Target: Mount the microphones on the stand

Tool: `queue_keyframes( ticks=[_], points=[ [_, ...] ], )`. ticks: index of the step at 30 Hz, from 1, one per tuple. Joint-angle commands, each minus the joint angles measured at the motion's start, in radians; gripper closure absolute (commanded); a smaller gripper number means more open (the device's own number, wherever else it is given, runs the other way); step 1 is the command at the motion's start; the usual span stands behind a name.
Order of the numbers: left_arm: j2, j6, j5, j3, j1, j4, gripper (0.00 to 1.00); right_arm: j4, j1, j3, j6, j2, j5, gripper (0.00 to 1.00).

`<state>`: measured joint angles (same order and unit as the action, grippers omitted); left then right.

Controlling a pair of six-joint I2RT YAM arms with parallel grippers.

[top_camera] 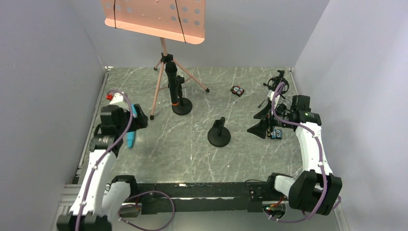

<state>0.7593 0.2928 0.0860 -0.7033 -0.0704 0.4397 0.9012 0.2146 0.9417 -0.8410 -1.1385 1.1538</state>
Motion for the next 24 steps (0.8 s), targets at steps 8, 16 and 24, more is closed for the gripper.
queue_keyframes(
  ticks=[8,16,24],
  points=[
    [0.57,-0.063,-0.075,-0.21,0.219,0.058,0.12,-0.067,0.005,-0.023,0.099,0.068,0.044,0.08],
    [0.811,-0.122,-0.075,-0.32,0.219,0.078,0.2,-0.064,0.003,-0.028,0.101,0.078,0.046,0.08],
    [0.918,-0.148,-0.083,-0.393,0.219,0.116,0.26,-0.082,0.003,-0.04,0.112,0.083,0.047,0.08]
  ],
)
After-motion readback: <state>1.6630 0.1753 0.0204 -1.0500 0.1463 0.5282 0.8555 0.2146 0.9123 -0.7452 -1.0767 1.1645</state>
